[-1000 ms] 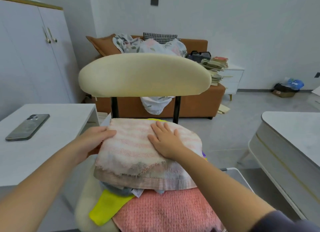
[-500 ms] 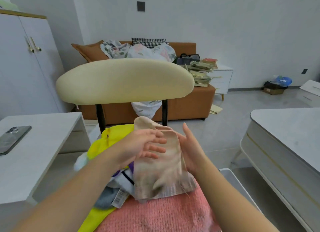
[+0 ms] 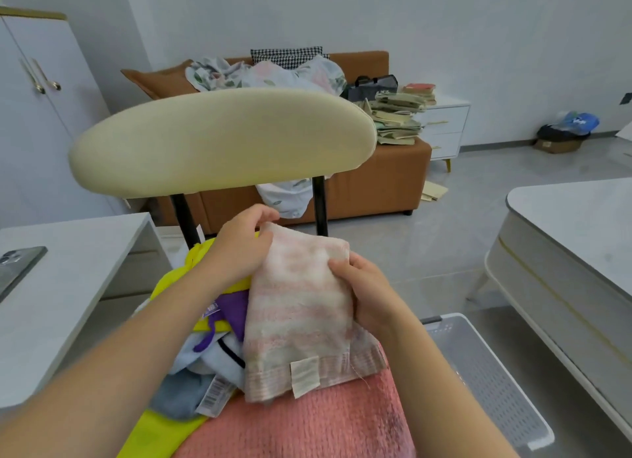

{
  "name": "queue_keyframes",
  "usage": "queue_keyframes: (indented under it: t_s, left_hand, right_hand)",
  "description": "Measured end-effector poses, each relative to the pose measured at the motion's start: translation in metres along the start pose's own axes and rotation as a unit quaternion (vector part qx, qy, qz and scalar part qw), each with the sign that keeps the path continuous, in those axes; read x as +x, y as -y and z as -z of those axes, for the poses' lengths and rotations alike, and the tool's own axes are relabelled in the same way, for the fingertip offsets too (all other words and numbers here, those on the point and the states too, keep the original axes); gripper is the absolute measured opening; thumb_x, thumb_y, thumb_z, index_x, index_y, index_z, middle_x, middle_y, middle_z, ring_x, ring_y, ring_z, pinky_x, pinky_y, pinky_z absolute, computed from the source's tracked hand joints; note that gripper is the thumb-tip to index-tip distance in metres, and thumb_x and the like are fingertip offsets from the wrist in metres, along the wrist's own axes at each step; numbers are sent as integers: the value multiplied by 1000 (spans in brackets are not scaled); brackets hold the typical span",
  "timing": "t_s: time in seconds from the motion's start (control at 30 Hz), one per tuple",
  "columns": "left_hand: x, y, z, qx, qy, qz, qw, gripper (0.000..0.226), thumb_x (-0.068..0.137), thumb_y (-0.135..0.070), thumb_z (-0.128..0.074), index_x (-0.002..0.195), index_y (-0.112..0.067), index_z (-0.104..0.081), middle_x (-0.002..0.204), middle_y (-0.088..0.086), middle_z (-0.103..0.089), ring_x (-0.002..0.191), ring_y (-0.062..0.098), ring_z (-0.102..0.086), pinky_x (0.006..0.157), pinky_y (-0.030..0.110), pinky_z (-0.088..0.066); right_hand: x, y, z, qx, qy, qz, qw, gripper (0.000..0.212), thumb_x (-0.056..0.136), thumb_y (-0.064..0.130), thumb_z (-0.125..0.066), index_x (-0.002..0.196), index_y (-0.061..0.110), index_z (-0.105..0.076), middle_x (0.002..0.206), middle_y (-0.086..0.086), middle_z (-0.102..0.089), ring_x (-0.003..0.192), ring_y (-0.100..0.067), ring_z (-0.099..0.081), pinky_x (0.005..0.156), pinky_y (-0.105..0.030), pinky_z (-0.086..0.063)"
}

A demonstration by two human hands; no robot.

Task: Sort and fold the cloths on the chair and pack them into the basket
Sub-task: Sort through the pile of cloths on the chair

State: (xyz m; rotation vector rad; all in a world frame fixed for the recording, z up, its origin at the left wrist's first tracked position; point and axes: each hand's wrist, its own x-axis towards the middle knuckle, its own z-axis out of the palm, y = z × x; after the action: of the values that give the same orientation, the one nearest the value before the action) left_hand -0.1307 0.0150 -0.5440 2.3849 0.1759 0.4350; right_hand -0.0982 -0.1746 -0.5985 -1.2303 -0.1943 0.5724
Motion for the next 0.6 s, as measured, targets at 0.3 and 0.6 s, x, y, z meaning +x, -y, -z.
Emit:
queue_keyframes:
  t_s: [0.3,0.6]
  left_hand:
    - [49,16,-11,77,131,40,988,13,95,-26,-50,98,-22,-62,97,-7,-62,99,14,-56,76,25,-40]
    - [63,17,-14,92,169,129,973,37,89,-46,-58,73,-13,-54,81,1,-54,75,15,-49,64,28,-35]
  right_hand:
    - [16,-1,38,-105,-137,-63,983,22,94,22,-53,98,5,-66,106,-18,-68,94,-28,-65,83,-39,-52]
    - [28,-3,43,-148,-118,-59,980,25,93,34,-57,86,10,-61,77,-3,-59,67,-15,-55,58,-24,-47]
